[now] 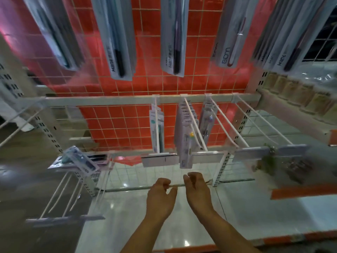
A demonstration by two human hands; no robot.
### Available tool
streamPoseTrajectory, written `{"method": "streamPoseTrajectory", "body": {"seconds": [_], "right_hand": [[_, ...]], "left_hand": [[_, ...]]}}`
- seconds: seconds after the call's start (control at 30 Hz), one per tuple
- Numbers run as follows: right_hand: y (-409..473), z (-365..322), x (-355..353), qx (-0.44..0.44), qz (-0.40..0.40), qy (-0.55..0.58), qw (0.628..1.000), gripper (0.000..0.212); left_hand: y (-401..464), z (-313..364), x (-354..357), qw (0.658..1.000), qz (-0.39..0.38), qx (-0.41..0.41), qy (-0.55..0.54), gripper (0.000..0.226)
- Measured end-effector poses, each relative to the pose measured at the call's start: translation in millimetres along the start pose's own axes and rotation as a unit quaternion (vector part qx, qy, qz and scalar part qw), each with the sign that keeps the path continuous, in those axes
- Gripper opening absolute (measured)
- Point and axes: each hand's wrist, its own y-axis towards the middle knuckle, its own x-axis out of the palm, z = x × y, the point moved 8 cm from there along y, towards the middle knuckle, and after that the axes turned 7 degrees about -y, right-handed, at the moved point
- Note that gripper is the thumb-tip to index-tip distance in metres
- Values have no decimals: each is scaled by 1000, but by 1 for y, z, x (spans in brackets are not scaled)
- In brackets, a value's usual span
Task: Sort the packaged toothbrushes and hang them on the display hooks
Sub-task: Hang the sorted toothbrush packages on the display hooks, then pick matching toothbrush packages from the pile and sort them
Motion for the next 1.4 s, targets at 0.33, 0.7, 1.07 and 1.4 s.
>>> {"method": "streamPoseTrajectory", "body": {"seconds": [0.33, 0.7, 1.07, 1.4], "right_hand": [[-73, -41, 53, -47, -145, -47, 987, 13], [-60, -80, 117, -158, -207, -80, 962, 9], [-45, -115, 202, -144, -229, -106, 957, 23], [6, -149, 296, -189, -176, -169, 951, 25]], "left_hand": [[-42, -31, -80, 998, 33, -44, 17, 20], [-26, -62, -134, 989, 116, -79, -35, 23], [11, -122, -198, 960, 169, -178, -135, 32], [91, -171, -242, 975, 169, -144, 3, 36]]}}
